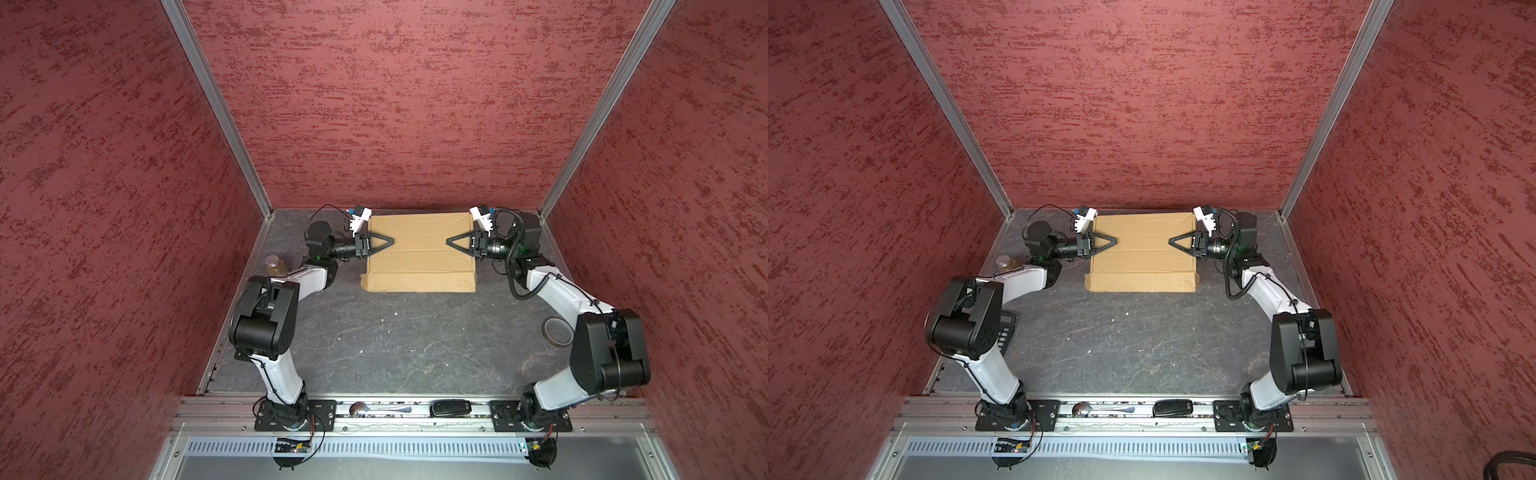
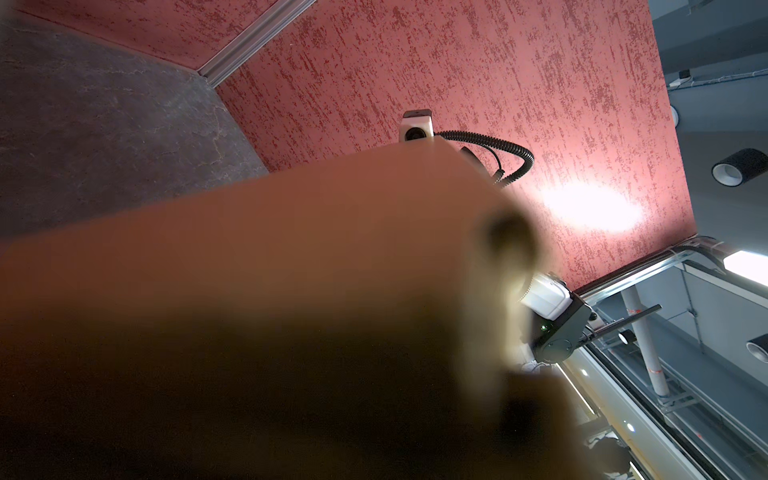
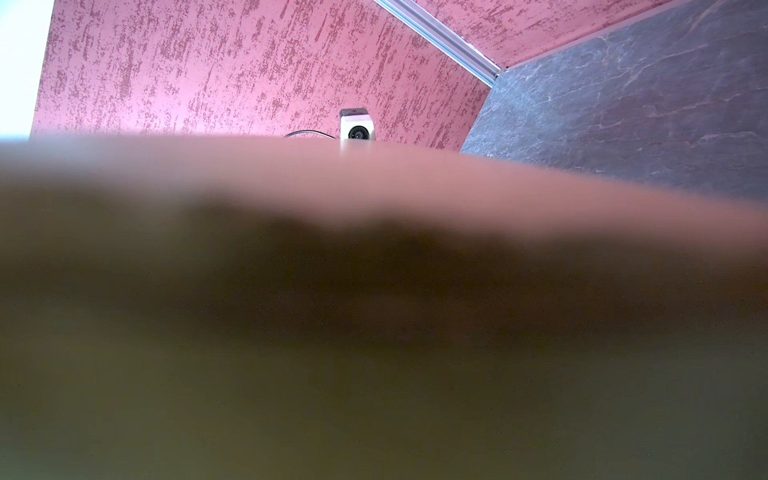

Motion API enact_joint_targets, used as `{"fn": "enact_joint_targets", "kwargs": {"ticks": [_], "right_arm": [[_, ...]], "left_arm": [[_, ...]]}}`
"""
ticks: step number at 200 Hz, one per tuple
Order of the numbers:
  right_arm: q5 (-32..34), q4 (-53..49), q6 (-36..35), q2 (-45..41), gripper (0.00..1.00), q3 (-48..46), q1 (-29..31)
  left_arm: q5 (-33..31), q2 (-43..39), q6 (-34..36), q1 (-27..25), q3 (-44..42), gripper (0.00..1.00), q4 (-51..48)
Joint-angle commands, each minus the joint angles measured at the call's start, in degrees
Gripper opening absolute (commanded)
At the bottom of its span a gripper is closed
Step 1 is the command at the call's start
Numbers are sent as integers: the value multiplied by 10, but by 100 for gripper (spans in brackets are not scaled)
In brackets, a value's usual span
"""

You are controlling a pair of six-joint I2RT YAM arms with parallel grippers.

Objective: Fold the paper box

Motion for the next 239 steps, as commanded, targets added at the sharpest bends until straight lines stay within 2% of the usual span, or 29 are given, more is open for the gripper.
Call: {"fn": "enact_joint_targets", "kwargs": {"ticks": [1, 56, 97, 144, 156, 179, 210, 239], "right_arm": [[-2, -5, -19, 2, 36, 30, 3], [-2, -36, -41, 6, 36, 37, 3], [-1, -77, -82, 11, 36, 51, 2], [-1, -67, -76, 21, 36, 56, -4], [-9, -30, -51, 22, 36, 48, -5], [-31, 117, 56, 30, 36, 18, -10], [-53, 294, 185, 52, 35, -5, -17], [-58, 344, 221, 65, 34, -5, -19]], "left_arm": [[34, 14, -7, -17, 14, 79, 32], [39, 19, -36, -20, 22, 79, 63], [41, 26, -70, -21, 20, 75, 99], [41, 44, -127, -21, 27, 69, 163], [41, 52, -154, -21, 31, 69, 190], [39, 63, -195, -20, 40, 69, 233], [38, 65, -211, -20, 41, 69, 242], [39, 61, -214, -21, 38, 65, 242]]}}
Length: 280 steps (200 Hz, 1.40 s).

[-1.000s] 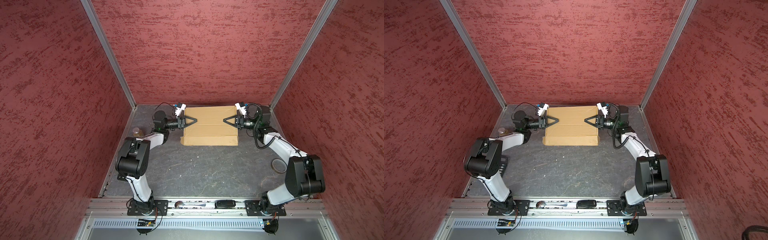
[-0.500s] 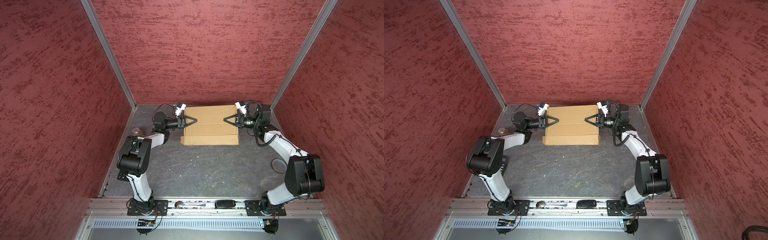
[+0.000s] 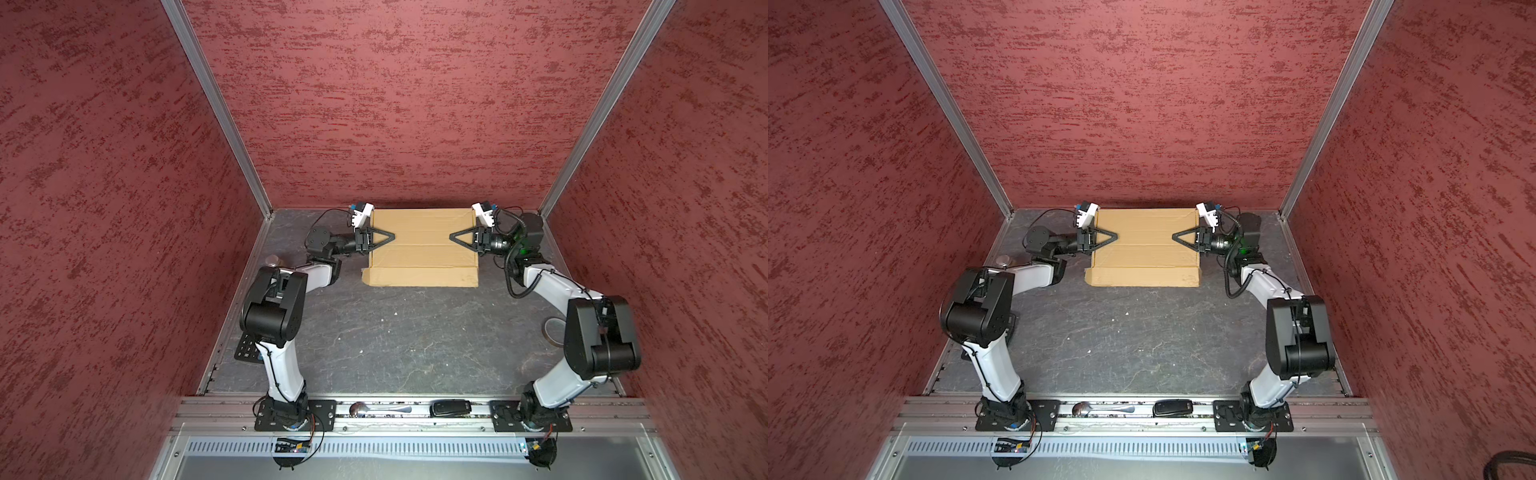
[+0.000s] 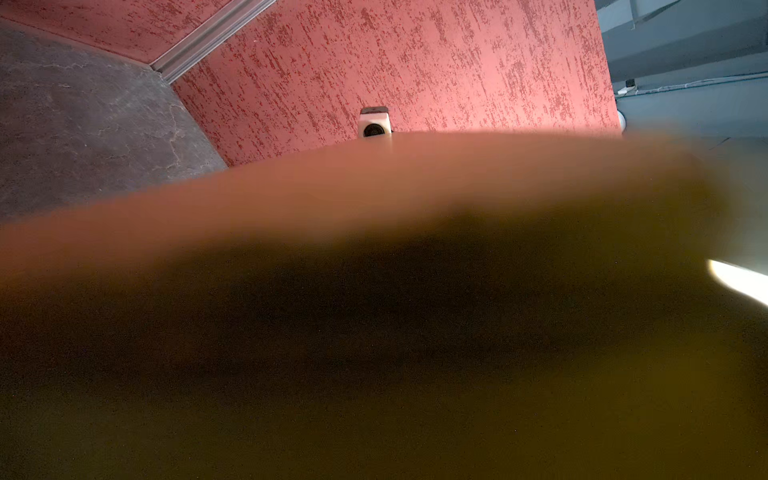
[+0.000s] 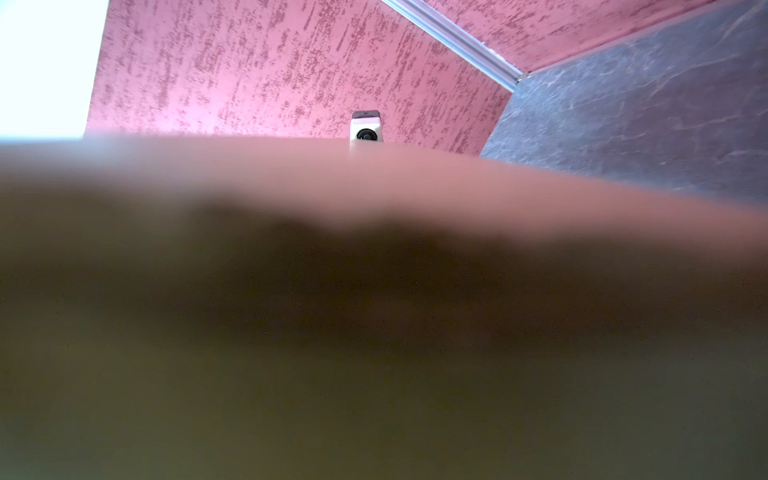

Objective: Fold the paper box

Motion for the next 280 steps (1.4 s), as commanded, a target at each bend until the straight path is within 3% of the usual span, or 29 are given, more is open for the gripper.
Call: {"fn": "enact_joint_targets", "kwargs": {"ticks": [1, 40, 92, 144, 222, 280], "right_arm": [[-13, 124, 66, 4, 34, 1, 3], [-11, 92, 39, -2, 34, 2, 3], [14, -135, -125, -31, 35, 28, 3], [17, -144, -133, -31, 37, 28, 3], [22, -144, -137, -30, 65, 27, 2], [30, -142, -140, -38, 77, 21, -13]], "left_arm": [[26, -1, -19, -16, 6, 65, 27], [28, 2, -17, -18, 10, 61, 13], [28, 11, -15, -19, 22, 53, 0], [26, 13, -16, -19, 25, 46, -7], [19, 14, -33, -4, 29, 44, 2], [10, 25, -76, 22, 27, 42, 43]]}}
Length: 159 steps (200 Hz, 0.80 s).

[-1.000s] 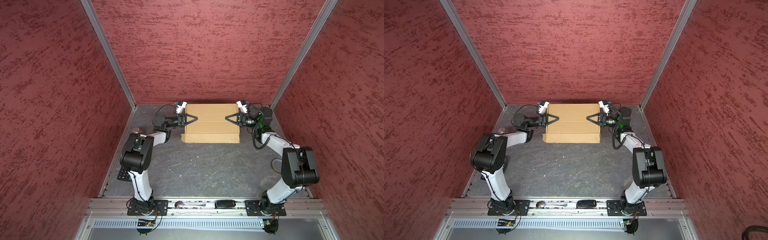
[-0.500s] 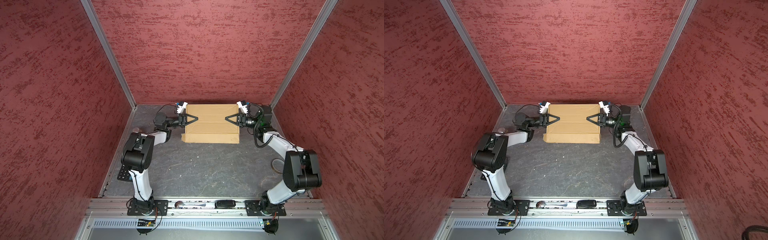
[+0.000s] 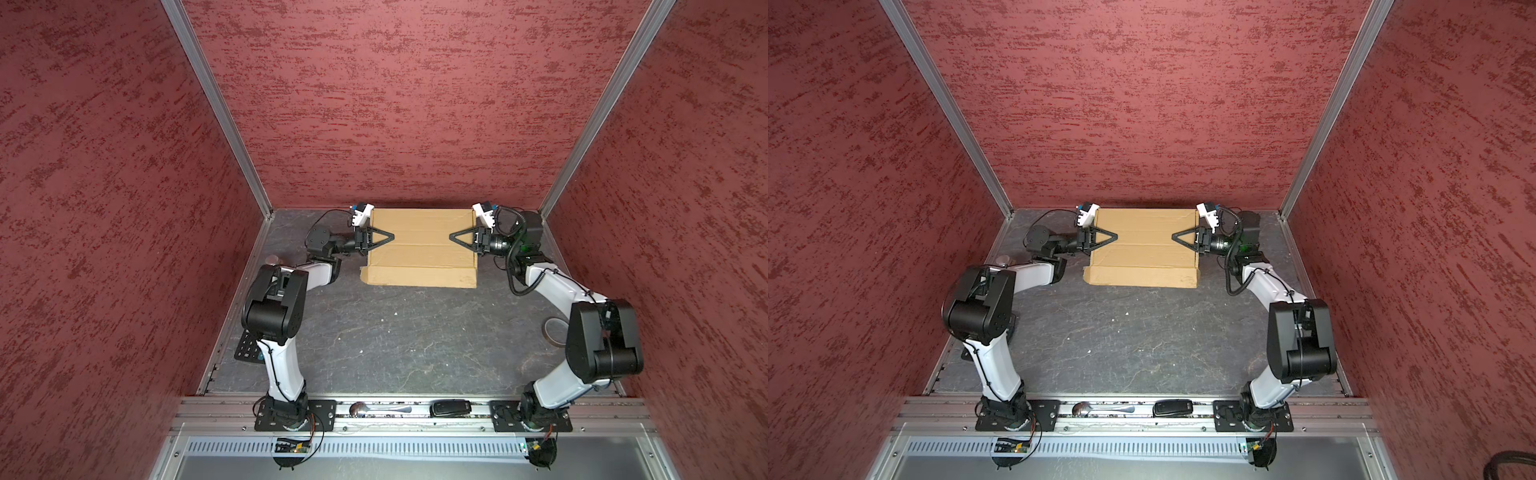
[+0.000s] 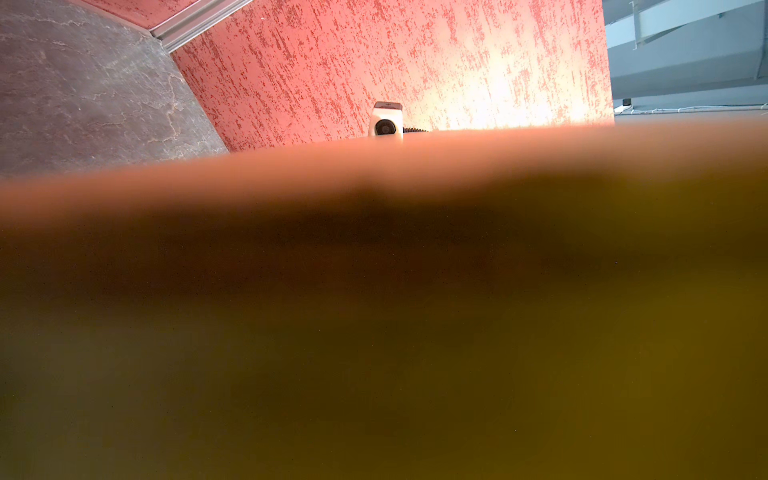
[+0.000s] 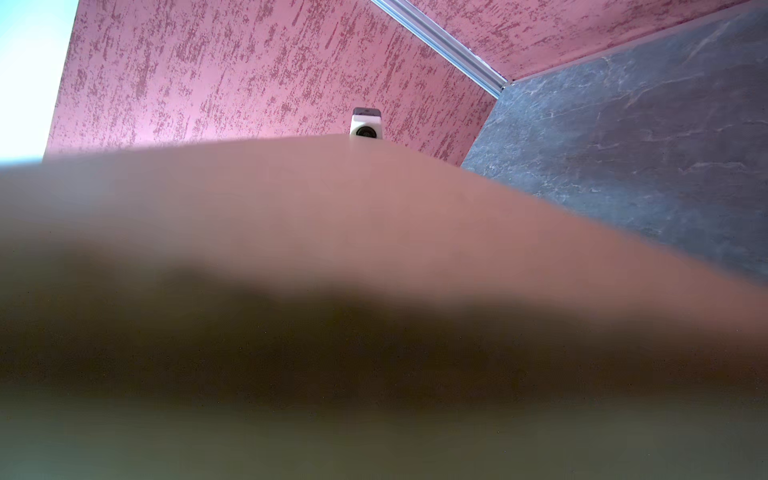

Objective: Fold the paper box

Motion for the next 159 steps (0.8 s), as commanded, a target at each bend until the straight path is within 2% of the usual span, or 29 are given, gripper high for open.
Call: {"fn": "enact_joint_targets", "kwargs": {"ticks": [1, 64, 99, 122, 136, 159], "right_arm": [[11, 0, -10, -16, 77, 6, -11], [12, 8, -12, -48, 84, -22, -52], [12, 50, 12, -67, 84, -35, -86], [22, 54, 2, -72, 84, -20, -96], [40, 11, -45, -77, 82, -5, -99], [140, -194, -236, -87, 82, 50, -99]], "left_arm": [[-3, 12, -18, 10, 16, 42, 38], [-7, 30, -42, 45, 21, 41, 37], [-9, 48, -73, 61, 29, 40, 36], [-11, 56, -92, 68, 42, 38, 13], [-8, 54, -85, 72, 50, 37, -32], [-6, 44, -75, 79, 61, 37, -115]]}}
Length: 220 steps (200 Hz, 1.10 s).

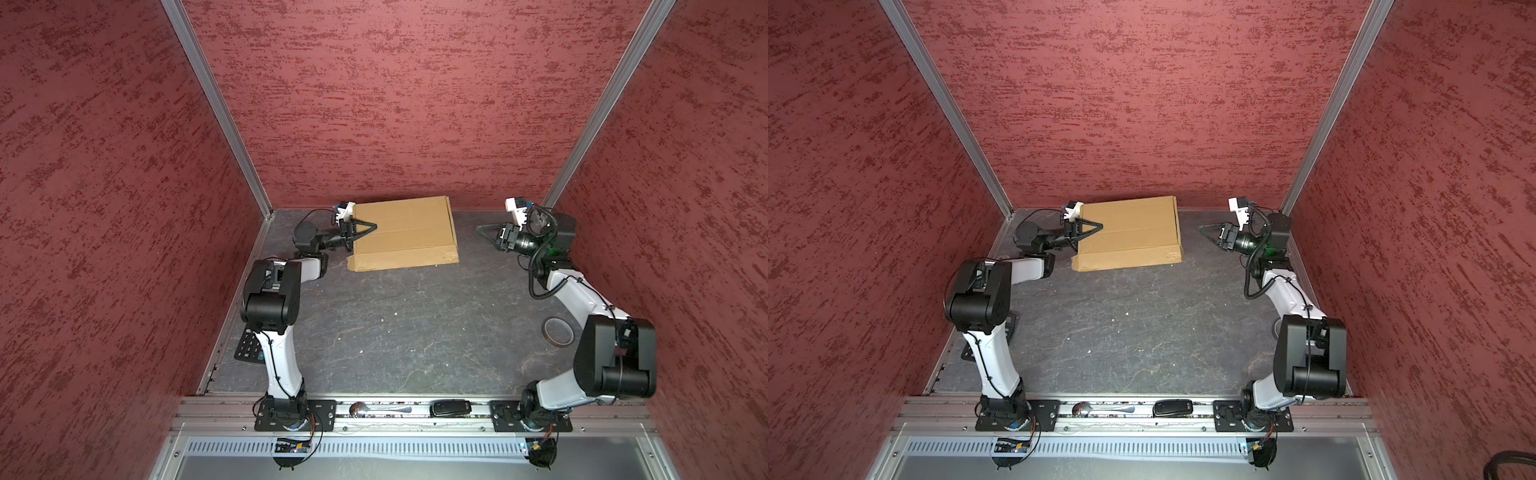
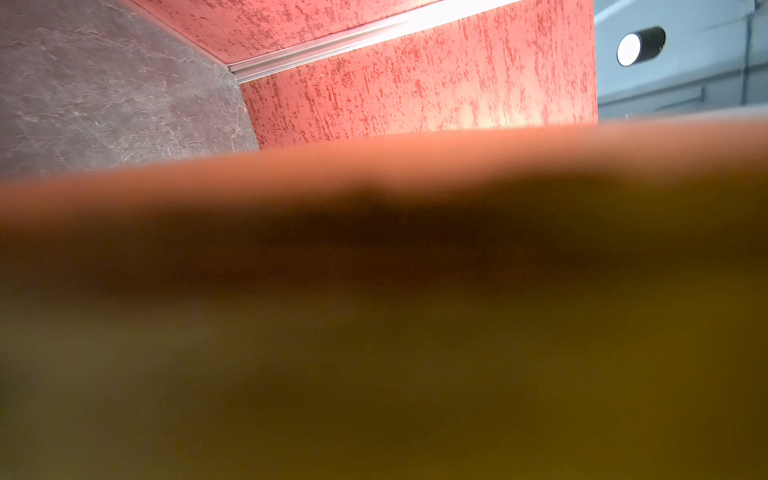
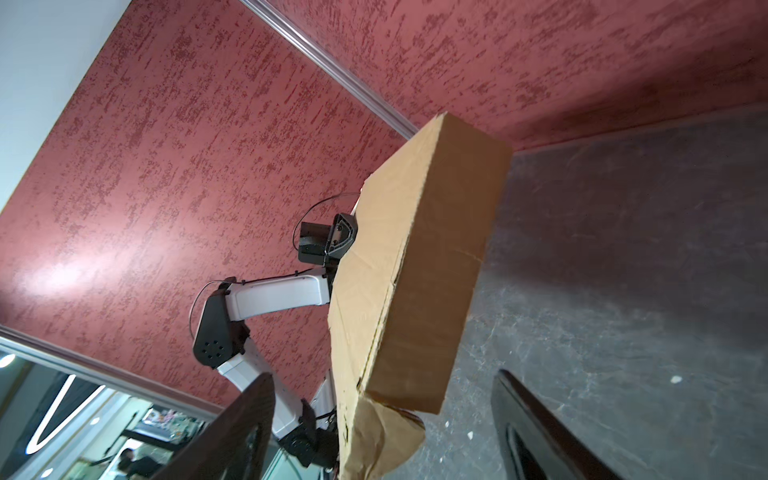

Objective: Fold the paper box

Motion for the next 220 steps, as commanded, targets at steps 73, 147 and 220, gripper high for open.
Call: {"fn": "enact_joint_targets", "kwargs": {"ticks": [73, 147, 220], "right_arm": [[215, -232, -404, -38, 82, 65, 2], [264, -281, -663, -46, 82, 18, 32], [242, -382, -798, -61, 82, 1, 36]], "left_arm": [[-25, -63, 55, 9, 13, 37, -393], [-63, -158, 42, -8, -87, 37, -591], [-68, -188, -12, -9, -120, 37, -662]]}}
